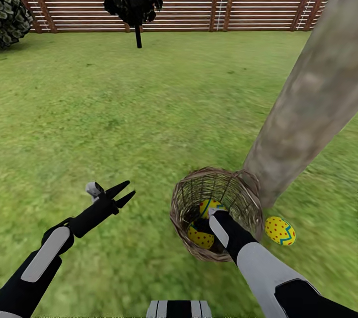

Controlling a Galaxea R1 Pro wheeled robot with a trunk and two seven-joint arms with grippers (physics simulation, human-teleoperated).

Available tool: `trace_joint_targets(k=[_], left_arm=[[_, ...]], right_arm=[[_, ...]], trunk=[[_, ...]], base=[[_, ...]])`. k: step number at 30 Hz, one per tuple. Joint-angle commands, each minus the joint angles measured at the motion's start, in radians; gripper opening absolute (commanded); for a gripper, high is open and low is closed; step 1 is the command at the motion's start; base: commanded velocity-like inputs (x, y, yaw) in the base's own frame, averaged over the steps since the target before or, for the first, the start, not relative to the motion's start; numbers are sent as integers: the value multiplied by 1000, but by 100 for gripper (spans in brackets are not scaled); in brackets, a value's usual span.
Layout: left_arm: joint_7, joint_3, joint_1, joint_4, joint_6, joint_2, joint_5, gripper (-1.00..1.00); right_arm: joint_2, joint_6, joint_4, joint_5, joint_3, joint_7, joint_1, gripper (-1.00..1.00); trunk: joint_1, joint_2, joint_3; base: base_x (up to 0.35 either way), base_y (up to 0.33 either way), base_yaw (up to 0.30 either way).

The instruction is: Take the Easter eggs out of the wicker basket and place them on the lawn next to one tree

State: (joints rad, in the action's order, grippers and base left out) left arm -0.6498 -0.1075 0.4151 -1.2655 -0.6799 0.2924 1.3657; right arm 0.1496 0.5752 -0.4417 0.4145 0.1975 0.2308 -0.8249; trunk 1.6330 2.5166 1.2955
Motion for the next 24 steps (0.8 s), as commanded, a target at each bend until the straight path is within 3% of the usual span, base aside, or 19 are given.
trace_joint_targets(k=[1,7,17,24], left_arm=[[1,-1,1,8,-7,1,9,100],[1,0,1,22,-6,1,9,100],[1,5,-37,56,-3,3,10,100],[1,11,-38,70,-3,2,9,100]], right_arm=[[-1,3,-2,10,7,7,0,100],[-5,-2,-2,9,7,6,0,100],[-2,-6,-14,10,7,-4,-46,100],[-3,-6,-14,10,7,-5,-49,100]], trunk=[[0,1,5],[3,2,28],[3,2,28],[6,4,55]], base=[[0,0,0],[0,0,0],[0,0,0],[0,0,0]])
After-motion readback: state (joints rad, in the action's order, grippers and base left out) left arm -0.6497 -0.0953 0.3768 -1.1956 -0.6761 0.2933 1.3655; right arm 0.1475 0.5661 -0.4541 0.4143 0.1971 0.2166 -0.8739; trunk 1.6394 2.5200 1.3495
